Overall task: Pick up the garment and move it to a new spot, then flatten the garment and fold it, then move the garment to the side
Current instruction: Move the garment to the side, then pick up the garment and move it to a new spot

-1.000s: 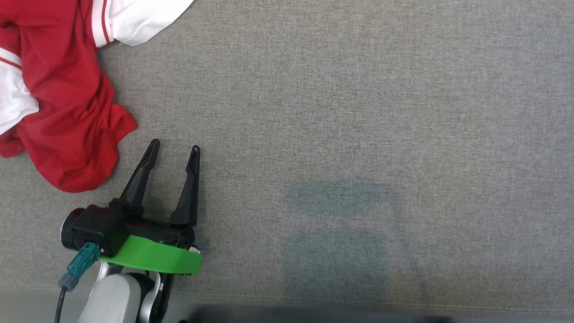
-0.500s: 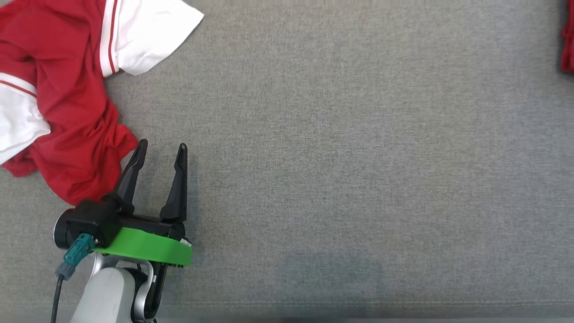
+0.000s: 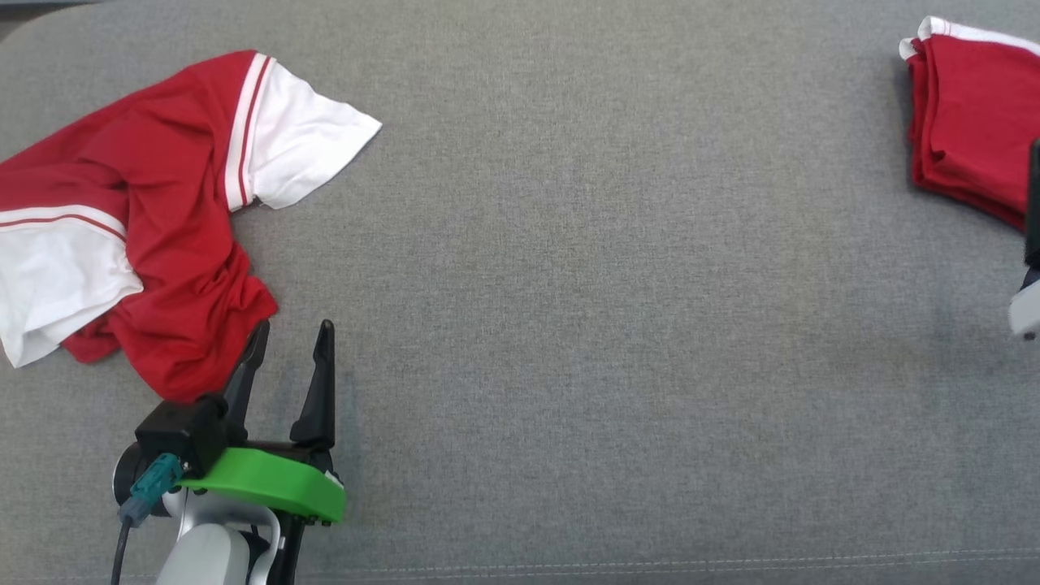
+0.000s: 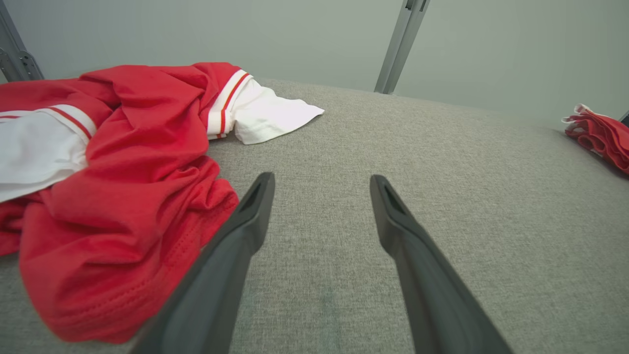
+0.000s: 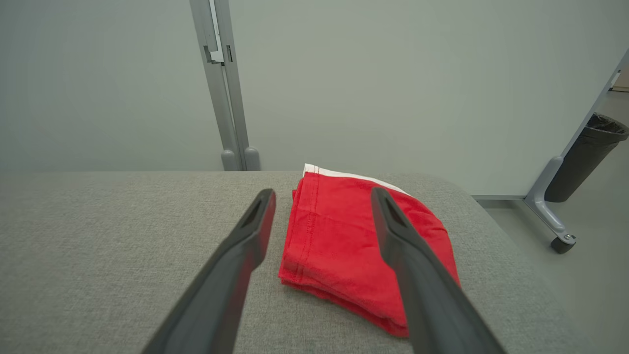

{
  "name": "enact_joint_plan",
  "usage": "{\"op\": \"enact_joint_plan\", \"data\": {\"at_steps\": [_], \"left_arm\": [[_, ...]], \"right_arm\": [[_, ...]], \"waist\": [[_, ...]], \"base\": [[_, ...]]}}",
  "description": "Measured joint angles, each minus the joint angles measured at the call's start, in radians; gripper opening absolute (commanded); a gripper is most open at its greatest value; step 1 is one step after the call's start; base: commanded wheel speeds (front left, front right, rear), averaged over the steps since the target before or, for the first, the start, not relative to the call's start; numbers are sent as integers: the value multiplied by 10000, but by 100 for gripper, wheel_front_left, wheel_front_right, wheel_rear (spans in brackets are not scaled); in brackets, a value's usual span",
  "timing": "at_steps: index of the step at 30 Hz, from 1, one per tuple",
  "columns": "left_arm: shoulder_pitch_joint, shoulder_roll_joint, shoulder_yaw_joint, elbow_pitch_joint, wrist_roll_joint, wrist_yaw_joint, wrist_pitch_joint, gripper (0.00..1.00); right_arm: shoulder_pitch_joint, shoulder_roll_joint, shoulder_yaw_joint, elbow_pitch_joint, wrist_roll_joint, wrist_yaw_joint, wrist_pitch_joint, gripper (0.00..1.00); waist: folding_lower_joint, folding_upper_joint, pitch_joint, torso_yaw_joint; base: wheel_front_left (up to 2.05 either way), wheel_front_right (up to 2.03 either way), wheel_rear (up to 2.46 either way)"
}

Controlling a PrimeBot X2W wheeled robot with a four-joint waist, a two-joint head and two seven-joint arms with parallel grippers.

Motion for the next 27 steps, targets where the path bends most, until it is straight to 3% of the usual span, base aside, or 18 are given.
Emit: {"op": "enact_joint_plan", "data": {"at_steps": [13, 27], "left_arm": [[863, -71, 171, 685, 2, 21, -2, 100], [1070, -58, 265, 660, 6, 21, -2, 100]], "right_arm": [[2983, 2019, 397, -182, -610, -102, 0, 100], [3598, 2474, -211, -955, -1760, -105, 0, 100]], "waist": [[0, 0, -1788, 108], [0, 0, -2434, 319]], "base": [[0, 0, 0], [0, 0, 0]]}}
